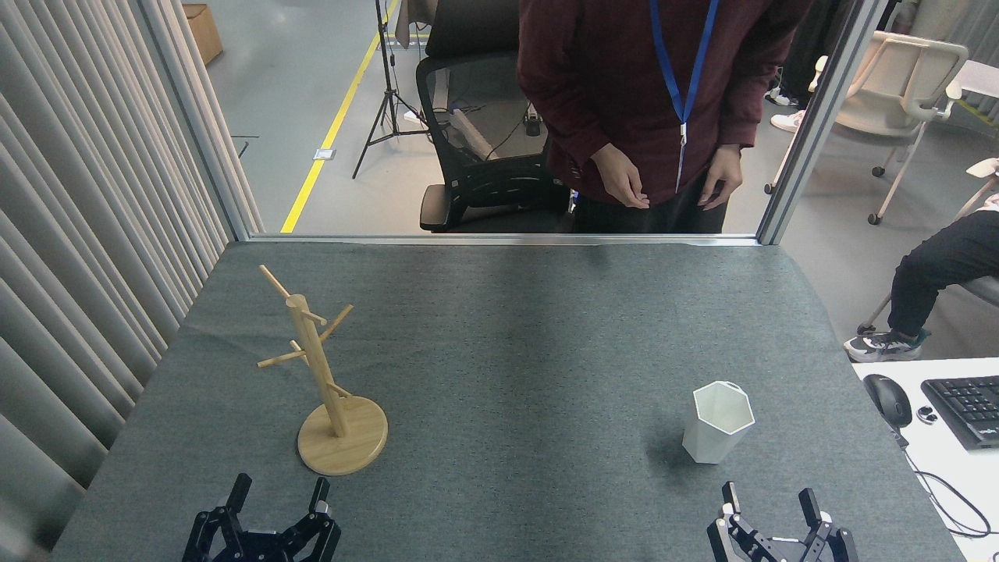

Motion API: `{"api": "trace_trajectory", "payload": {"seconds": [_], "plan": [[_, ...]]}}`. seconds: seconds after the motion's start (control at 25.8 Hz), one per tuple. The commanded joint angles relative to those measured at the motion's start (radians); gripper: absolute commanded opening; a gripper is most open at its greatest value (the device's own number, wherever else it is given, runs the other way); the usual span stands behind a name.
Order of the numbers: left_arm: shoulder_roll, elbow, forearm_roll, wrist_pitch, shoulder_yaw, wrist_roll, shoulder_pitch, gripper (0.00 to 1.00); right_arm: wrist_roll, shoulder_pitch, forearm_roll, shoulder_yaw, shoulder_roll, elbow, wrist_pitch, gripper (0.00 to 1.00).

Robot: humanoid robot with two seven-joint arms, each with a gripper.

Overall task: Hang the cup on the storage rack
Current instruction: 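Move the right gripper to the white hexagonal cup and close on it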

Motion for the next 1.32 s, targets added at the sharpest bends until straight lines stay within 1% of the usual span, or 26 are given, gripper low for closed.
{"api": "trace_trajectory", "payload": {"seconds": [0.0, 0.08, 0.16, 0.27, 0.39, 0.5, 0.7, 1.01, 1.28], "plan": [[0.002, -0.001, 0.001, -0.001, 0.0, 0.001, -0.001, 1.0, -0.004, -0.019, 0.001, 0.0, -0.006, 0.046, 0.002, 0.99], [0.004, 0.004, 0.001, -0.001, 0.0, 0.001, -0.01, 1.0, -0.004, -0.049, 0.008, -0.001, -0.011, 0.101, 0.002, 0.99], [0.002, 0.007, 0.001, 0.002, 0.0, 0.001, -0.013, 1.0, -0.004, -0.114, 0.011, 0.003, -0.036, 0.167, 0.002, 0.99], [0.002, 0.007, 0.001, 0.004, 0.002, 0.001, -0.013, 1.0, -0.004, -0.181, 0.011, 0.011, -0.065, 0.259, 0.0, 0.99], [0.002, 0.009, 0.001, 0.004, 0.002, 0.001, -0.013, 1.0, -0.008, -0.256, 0.012, 0.046, -0.069, 0.347, 0.002, 0.99], [0.002, 0.009, 0.001, 0.004, 0.002, 0.001, -0.018, 1.0, -0.01, -0.315, 0.012, 0.063, -0.072, 0.411, 0.002, 0.99], [0.004, 0.012, 0.003, 0.005, 0.008, 0.001, -0.026, 1.0, -0.013, -0.375, 0.012, 0.128, -0.069, 0.468, 0.013, 0.99], [0.008, 0.01, 0.009, 0.004, 0.01, 0.002, -0.026, 1.0, -0.015, -0.416, 0.012, 0.132, -0.066, 0.522, 0.013, 0.99], [0.008, 0.005, 0.01, 0.001, 0.01, 0.002, -0.026, 1.0, -0.016, -0.43, 0.011, 0.132, -0.072, 0.551, 0.009, 0.99]]}}
